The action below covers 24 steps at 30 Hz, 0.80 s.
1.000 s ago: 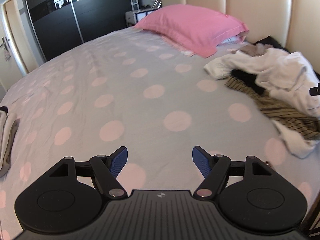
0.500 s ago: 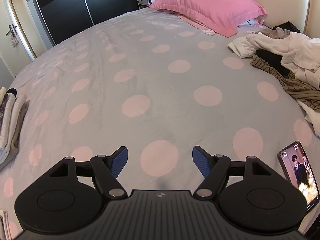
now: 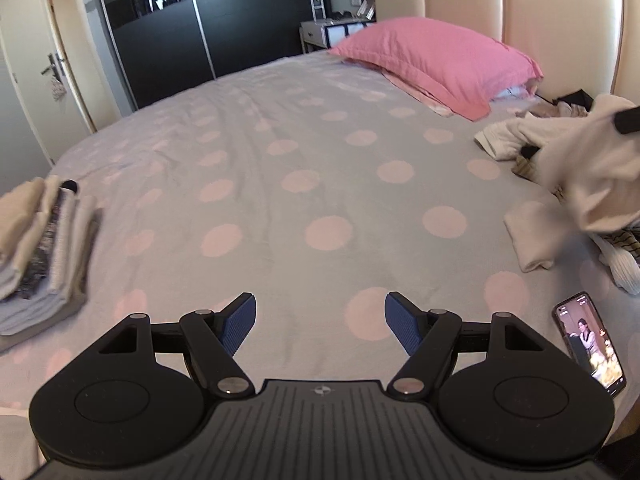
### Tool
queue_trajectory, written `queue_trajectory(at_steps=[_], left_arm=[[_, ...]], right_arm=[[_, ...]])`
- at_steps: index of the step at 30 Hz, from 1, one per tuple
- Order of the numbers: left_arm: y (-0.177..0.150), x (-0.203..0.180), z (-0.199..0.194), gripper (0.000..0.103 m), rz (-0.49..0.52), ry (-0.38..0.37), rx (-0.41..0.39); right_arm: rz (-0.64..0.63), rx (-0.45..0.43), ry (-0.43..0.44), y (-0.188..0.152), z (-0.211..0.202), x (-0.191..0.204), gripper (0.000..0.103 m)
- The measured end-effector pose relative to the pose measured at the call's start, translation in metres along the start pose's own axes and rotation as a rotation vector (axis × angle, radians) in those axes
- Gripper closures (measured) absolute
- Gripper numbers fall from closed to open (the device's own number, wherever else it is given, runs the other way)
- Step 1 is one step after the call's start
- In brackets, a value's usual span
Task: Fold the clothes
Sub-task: 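Pull the cream garment onto the open bed while the left gripper grasps its other edge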
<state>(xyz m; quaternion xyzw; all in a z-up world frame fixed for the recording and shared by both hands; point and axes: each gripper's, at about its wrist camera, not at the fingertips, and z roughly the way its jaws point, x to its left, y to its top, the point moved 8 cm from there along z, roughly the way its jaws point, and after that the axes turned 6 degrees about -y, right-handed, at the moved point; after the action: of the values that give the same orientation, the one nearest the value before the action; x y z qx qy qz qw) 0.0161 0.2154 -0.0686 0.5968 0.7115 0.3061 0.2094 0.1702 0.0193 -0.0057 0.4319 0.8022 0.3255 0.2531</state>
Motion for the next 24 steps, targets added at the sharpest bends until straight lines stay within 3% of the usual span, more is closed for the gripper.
queue_trajectory(at_steps=[8,13,18,24], left_arm=[[-0.009,0.059,-0.057,0.032,-0.017,0.084,-0.058],[-0.035,0.097,-0.076,0.032,-0.051,0.15,-0.036],[-0.06,0.115,-0.073,0.032,-0.103,0.153,0.014],[-0.074,0.097,-0.052,0.032,-0.092,0.075,0.057]], right_arm=[[-0.147,-0.016,0.349,0.011,-0.06,0.197,0.09],[-0.193,0.007,0.452,-0.004,-0.064,0.282,0.09],[-0.21,0.073,0.432,-0.027,-0.02,0.295,0.07],[-0.232,0.074,0.368,-0.039,0.003,0.252,0.051]])
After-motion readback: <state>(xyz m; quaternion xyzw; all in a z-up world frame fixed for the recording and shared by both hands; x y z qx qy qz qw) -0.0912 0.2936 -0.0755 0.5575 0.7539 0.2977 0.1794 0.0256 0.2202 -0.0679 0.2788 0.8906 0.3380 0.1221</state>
